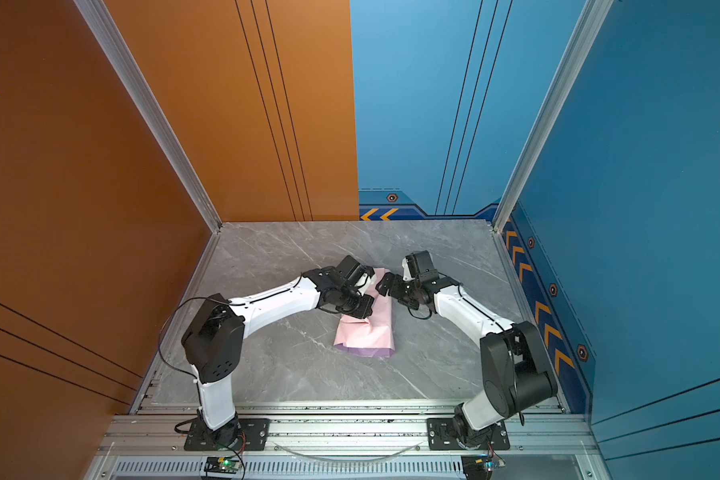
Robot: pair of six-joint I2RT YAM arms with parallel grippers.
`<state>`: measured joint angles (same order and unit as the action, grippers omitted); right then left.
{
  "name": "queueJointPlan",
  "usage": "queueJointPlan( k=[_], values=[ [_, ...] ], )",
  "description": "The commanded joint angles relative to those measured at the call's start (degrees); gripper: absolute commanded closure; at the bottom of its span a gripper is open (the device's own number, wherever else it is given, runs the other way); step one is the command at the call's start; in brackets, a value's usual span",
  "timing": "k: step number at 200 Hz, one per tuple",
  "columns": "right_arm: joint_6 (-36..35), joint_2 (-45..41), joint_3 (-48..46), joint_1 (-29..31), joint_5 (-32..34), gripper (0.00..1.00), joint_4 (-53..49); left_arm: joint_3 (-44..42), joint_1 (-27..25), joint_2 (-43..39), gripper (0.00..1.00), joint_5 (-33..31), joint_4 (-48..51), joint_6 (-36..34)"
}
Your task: Wrap the gift box in paper
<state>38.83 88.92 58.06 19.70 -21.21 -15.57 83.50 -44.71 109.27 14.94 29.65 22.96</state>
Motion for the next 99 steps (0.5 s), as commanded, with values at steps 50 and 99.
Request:
queueJointPlan(
  k=[50,99],
  values=[
    [-2.2,7.0,4.4,0.7,2.5,0.16,-4.1,2.2,-0.8,2.5,0.87,-1.6,3.4,-1.8],
    [-3.1,8.7,4.2,0.9,5.9,0.31,-5.6,3.7,-0.9,0.9,0.64,-1.3,3.5,-1.8]
  ],
)
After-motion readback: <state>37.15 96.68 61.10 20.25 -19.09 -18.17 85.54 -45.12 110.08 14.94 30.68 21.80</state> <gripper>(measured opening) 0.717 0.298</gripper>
